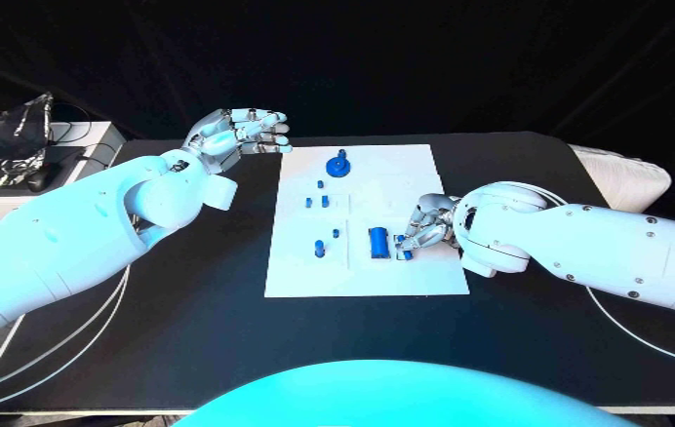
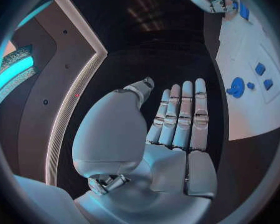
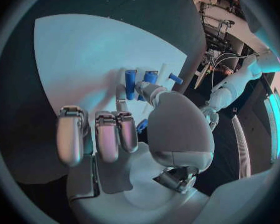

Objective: Assemble the parts on the task board

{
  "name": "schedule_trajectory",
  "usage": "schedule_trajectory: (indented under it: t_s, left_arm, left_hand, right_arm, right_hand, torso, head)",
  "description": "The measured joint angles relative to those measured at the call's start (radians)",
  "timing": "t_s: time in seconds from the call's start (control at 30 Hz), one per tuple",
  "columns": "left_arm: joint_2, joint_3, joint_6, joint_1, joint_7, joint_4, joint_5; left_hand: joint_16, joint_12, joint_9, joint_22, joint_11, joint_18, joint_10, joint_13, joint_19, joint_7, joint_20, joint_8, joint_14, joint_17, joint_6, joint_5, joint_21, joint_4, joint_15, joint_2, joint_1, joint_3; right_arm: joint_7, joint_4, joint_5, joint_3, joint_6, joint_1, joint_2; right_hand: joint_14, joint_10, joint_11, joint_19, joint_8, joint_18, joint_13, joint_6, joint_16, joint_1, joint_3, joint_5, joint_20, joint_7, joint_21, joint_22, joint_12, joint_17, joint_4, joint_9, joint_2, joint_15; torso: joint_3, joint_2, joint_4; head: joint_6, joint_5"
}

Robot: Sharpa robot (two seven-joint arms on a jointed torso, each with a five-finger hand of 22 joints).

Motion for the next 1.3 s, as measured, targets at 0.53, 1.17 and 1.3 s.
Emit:
schedule_trajectory:
  t_s: [0.53,1.17,1.3]
  left_arm:
    - [-0.001,0.0,0.001,0.0,-0.001,0.001,0.0]
    - [-0.001,0.0,0.002,0.0,-0.003,0.001,0.0]
    - [-0.002,0.0,0.002,0.0,-0.003,0.001,0.0]
  left_hand:
    - [0.0,0.0,0.0,0.0,0.0,0.0,0.0,0.001,0.0,0.0,0.0,0.0,0.0,0.0,0.0,0.0,0.0,0.0,0.0,0.0,0.0,0.0]
    - [0.0,0.002,-0.001,-0.001,0.0,0.0,0.0,0.001,0.0,0.0,0.0,0.0,0.0,0.001,0.0,0.0,-0.004,0.003,0.0,0.0,0.0,-0.003]
    - [0.0,0.004,-0.001,-0.002,0.0,0.0,0.0,0.001,0.0,0.0,0.0,0.0,0.0,0.002,0.0,0.0,-0.004,0.003,0.0,0.0,0.0,-0.003]
  right_arm:
    - [0.002,-0.02,-0.019,0.001,-0.002,-0.013,0.015]
    - [0.003,0.009,-0.02,0.0,-0.05,-0.021,-0.006]
    - [0.004,0.019,-0.019,0.0,-0.062,-0.021,-0.017]
  right_hand:
    - [0.0,0.0,0.0,0.0,0.0,0.0,0.0,0.0,0.0,-0.026,-0.012,-0.031,0.0,0.0,-0.004,0.0,-0.004,0.0,0.012,-0.006,-0.005,0.0]
    - [-0.004,0.0,0.0,0.0,0.018,0.0,0.0,0.0,0.0,-0.149,-0.124,-0.185,0.0,0.0,-0.004,0.0,-0.004,0.0,0.095,-0.03,0.025,-0.004]
    - [-0.002,0.0,0.0,0.0,0.019,0.0,-0.001,0.0,0.0,-0.158,-0.142,-0.191,0.0,0.0,-0.004,0.0,-0.004,0.0,0.098,-0.032,0.035,-0.006]
  torso:
    - [-0.0001,0.0,-0.0001]
    - [0.0002,-0.001,-0.0002]
    - [0.0001,-0.001,-0.0004]
  head:
    - [0.0,0.006]
    - [0.0,0.008]
    - [0.0,0.009]
